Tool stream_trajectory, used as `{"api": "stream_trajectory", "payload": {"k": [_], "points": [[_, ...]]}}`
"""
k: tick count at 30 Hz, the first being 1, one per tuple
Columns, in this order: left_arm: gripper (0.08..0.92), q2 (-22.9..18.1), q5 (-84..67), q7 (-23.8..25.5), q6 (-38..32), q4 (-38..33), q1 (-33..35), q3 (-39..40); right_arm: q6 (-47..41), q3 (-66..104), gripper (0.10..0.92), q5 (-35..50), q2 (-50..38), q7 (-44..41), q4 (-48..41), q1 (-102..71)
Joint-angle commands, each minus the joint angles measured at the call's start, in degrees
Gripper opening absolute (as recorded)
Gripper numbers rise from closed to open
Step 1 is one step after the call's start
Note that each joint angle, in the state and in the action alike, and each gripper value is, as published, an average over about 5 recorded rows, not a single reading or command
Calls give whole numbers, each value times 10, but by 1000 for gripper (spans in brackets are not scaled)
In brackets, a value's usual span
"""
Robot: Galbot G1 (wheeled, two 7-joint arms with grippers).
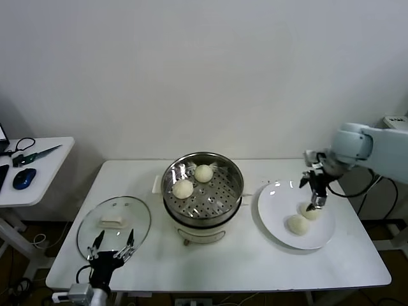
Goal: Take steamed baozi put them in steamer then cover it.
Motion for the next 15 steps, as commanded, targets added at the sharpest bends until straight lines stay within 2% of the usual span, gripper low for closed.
{"api": "stream_trajectory", "payload": {"k": [1, 15], "points": [[823, 0, 1, 0, -1, 1, 0, 0, -30, 147, 823, -89, -44, 38, -24, -207], [823, -1, 8, 0, -7, 9, 3, 3, -53, 219, 823, -105, 0, 68, -68, -292]]}}
